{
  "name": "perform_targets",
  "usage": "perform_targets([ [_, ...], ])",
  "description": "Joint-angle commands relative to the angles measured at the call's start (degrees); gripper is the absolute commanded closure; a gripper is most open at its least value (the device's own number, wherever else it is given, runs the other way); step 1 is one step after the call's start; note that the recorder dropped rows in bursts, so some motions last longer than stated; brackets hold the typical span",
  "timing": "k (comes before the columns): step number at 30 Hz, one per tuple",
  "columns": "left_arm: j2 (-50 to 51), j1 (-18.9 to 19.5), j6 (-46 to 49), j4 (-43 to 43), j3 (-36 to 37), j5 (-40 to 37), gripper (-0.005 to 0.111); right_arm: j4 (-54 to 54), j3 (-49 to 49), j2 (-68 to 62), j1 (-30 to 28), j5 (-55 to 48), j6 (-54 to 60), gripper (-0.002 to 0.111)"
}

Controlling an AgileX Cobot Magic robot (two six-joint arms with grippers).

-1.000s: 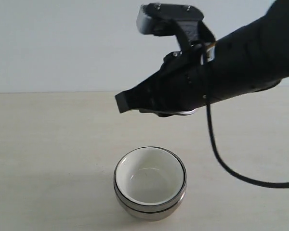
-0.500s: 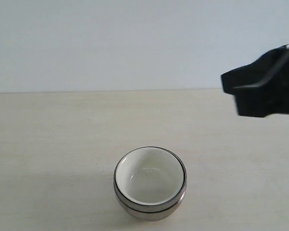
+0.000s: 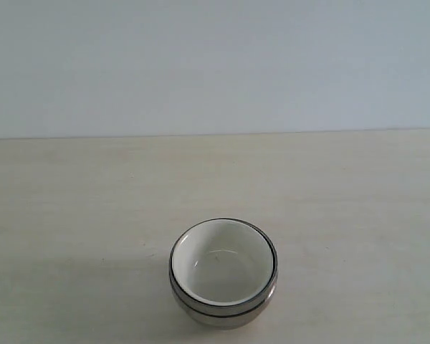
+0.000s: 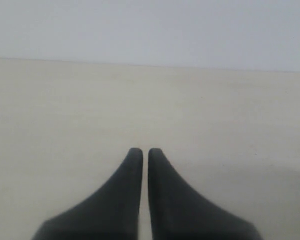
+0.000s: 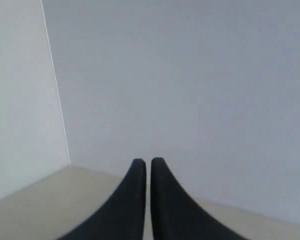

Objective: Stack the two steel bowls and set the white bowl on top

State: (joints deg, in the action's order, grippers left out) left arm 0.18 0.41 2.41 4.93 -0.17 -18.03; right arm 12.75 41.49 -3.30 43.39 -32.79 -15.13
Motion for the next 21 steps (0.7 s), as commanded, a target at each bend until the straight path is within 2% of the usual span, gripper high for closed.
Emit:
perform_targets([
  [1,-0.2,-0.3,-0.3,0.0,0.2,0.4,0.103,2.8,0.6,3.3,-1.2,-3.8,-3.5,0.108],
  [4,-0.2,-0.3,-0.3,0.0,0.2,0.4,0.103,3.0,0.2,3.3,-6.5,-1.4,-5.8,0.108],
  [10,-0.2,-0.3,-0.3,0.0,0.2,0.4,0.103,-7.3,0.2,3.3,-18.7,6.2,-1.4,0.108],
  [17,-0.2,-0.3,-0.3,0.0,0.2,0.4,0.103,-12.4,0.2,3.3,-34.2,6.0,4.2,0.108],
  [21,-0.2,-0.3,-0.3,0.0,0.2,0.4,0.103,-12.7,0.2,3.3,-39.1,3.2,3.9,0.108],
])
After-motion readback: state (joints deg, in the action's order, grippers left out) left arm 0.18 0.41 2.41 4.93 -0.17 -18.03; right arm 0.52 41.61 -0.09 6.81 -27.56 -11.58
